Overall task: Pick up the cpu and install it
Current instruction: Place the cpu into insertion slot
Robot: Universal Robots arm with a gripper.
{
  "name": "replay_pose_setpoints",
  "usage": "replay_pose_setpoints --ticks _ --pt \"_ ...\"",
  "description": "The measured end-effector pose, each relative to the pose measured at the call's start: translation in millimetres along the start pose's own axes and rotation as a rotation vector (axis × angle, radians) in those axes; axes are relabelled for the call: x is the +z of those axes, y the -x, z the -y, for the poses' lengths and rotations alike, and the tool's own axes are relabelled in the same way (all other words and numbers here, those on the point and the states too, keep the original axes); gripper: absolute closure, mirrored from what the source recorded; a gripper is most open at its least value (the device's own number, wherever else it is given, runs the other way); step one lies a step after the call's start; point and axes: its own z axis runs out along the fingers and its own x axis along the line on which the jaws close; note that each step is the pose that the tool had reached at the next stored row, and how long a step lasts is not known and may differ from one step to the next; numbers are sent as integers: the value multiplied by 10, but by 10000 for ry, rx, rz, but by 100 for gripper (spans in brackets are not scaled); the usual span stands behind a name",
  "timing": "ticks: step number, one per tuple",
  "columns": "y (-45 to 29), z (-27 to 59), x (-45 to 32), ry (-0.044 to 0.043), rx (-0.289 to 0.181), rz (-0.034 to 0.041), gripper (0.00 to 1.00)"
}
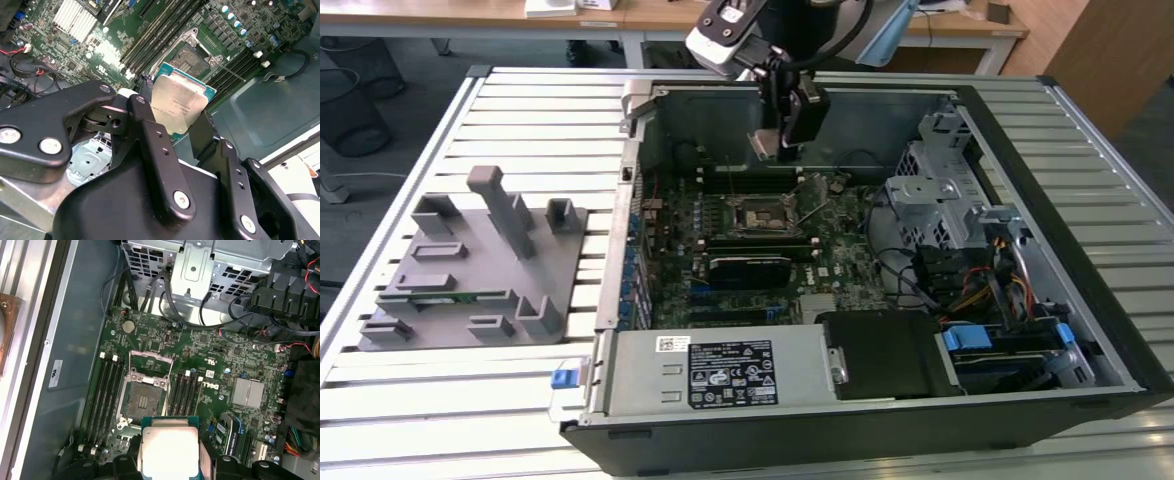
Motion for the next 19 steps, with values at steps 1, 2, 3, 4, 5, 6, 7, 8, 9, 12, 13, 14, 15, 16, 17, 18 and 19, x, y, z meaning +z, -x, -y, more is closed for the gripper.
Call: replay_pose_setpoints --ticks 1,2,3,4,5,6,7,8,9,12,13,14,15,16,17,18,19 --pt "0 0 4 0 1 0 46" --pt "0 0 8 0 5 0 46" --pt "-2 0 13 1 30 1 46" --pt "-4 0 19 3 107 3 46" --pt "-5 0 25 4 234 8 46" --pt "-5 0 32 7 393 14 46" --pt "-5 0 40 10 573 20 46" --pt "-5 1 49 13 768 27 46" --pt "-5 1 56 16 948 34 46" --pt "-5 2 91 21 1275 43 46" --pt "-4 3 109 23 1279 34 46" --pt "-4 4 126 24 1281 25 46" --pt "-4 5 145 25 1282 16 46" --pt "-3 5 162 26 1281 11 46" --pt "-3 6 182 26 1281 8 46" --pt "-5 5 201 27 1282 7 46" --pt "-11 5 217 26 1288 9 46"
